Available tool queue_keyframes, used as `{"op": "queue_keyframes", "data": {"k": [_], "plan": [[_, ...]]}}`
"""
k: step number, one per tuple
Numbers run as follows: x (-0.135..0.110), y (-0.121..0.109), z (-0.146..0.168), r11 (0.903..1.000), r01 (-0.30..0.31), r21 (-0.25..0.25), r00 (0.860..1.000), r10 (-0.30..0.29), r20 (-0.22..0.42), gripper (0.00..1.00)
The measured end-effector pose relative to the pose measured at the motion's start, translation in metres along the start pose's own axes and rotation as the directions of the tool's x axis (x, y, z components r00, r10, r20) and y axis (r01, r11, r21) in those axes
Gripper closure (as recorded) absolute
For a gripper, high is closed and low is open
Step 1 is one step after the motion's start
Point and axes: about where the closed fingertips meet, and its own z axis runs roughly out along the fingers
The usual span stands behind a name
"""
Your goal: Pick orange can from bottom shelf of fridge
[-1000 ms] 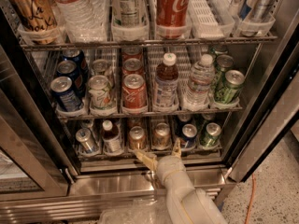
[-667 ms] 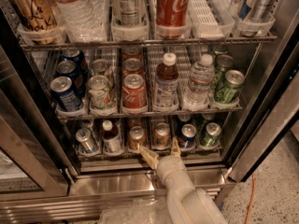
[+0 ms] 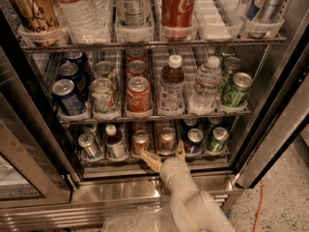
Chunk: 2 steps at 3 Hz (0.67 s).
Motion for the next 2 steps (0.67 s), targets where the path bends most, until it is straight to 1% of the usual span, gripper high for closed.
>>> {"op": "queue_keyframes", "data": {"k": [2], "plan": [[0.0021,-0.0009,0.0026,1.0000,-0.003,0.003,1.000,0.003,-0.006,0.13]]}}
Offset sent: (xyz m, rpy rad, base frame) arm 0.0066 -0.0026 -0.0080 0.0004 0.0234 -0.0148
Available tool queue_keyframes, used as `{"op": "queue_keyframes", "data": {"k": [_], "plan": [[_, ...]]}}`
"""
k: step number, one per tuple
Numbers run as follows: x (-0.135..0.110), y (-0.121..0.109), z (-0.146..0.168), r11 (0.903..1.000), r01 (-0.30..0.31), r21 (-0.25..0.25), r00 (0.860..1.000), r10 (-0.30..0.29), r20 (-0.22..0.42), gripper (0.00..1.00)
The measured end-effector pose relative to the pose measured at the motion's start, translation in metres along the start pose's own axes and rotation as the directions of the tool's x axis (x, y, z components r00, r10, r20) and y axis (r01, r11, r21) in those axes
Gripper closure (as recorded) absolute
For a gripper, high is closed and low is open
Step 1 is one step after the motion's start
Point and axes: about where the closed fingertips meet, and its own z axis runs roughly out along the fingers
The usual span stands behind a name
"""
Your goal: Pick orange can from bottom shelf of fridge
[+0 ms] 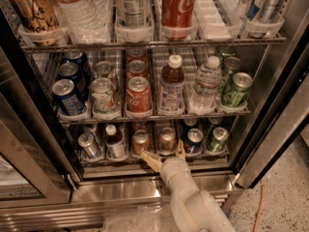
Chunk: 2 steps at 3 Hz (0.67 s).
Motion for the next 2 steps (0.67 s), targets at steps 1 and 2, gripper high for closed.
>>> {"op": "queue_keyframes", "data": {"k": [1,2], "plan": [[0.0000,0.0000,0.0000,1.0000,0.000,0.000,1.000,0.000,0.000,0.31],[0.0000,0.0000,0.0000,1.0000,0.000,0.000,1.000,0.000,0.000,0.52]]}}
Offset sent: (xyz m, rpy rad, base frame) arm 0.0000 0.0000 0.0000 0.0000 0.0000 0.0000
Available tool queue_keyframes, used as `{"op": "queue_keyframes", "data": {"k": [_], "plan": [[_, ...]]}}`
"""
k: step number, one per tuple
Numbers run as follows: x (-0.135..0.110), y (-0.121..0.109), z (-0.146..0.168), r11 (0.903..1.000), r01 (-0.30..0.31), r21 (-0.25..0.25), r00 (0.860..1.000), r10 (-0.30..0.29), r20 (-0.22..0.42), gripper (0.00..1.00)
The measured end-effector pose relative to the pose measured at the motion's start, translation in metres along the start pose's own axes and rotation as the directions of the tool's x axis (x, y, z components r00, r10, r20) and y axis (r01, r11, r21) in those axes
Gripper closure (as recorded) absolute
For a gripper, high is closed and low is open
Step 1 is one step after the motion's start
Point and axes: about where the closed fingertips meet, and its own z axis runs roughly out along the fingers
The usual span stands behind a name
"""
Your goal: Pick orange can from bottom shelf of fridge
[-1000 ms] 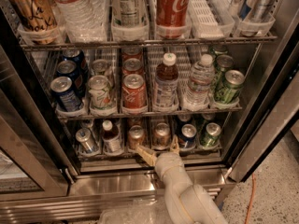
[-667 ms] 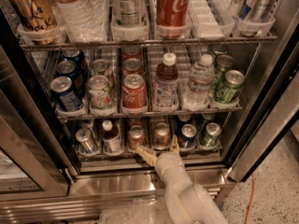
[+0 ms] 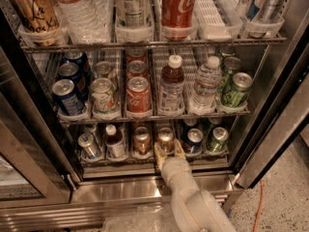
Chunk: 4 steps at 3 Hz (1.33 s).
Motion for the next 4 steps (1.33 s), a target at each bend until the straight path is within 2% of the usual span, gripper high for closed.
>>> {"op": "queue_keyframes", "data": {"k": [1,3,4], "plan": [[-0.0025,-0.0016,0.0106,0.9999,0.009,0.011,1.000,-0.009,-0.001,0.48],[-0.0037,-0.0054,0.0091,0.9999,0.009,0.011,1.000,-0.009,-0.001,0.37],[-0.0050,-0.0111,0.0067,0.9999,0.009,0.011,1.000,-0.009,-0.001,0.05]]}}
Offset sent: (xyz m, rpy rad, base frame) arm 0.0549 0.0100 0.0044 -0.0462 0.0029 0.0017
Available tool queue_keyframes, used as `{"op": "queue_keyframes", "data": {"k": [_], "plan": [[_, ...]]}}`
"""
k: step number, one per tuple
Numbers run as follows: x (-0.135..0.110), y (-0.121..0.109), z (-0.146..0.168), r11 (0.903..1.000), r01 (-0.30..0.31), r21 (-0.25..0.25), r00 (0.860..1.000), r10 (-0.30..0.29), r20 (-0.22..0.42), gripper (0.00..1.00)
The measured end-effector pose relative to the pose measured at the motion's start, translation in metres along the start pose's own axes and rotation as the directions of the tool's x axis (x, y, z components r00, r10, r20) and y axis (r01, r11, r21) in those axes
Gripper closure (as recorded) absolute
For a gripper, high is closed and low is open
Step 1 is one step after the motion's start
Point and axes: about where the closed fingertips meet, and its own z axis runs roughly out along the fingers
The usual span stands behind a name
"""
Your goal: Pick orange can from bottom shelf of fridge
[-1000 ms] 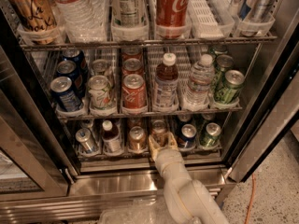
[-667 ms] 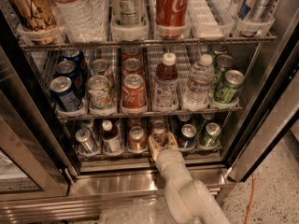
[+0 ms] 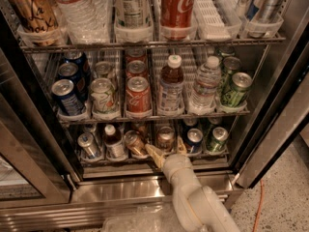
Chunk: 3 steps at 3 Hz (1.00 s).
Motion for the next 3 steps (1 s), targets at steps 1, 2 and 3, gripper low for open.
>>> {"op": "queue_keyframes", "data": {"k": [1,2,3], "plan": [[0.000,0.000,0.000,1.0000,0.000,0.000,1.000,0.000,0.000,0.19],[-0.001,-0.002,0.005,1.0000,-0.006,0.007,1.000,0.006,-0.005,0.21],[-0.006,-0.004,0.020,0.9998,0.003,0.017,1.000,-0.002,-0.013,0.18]]}}
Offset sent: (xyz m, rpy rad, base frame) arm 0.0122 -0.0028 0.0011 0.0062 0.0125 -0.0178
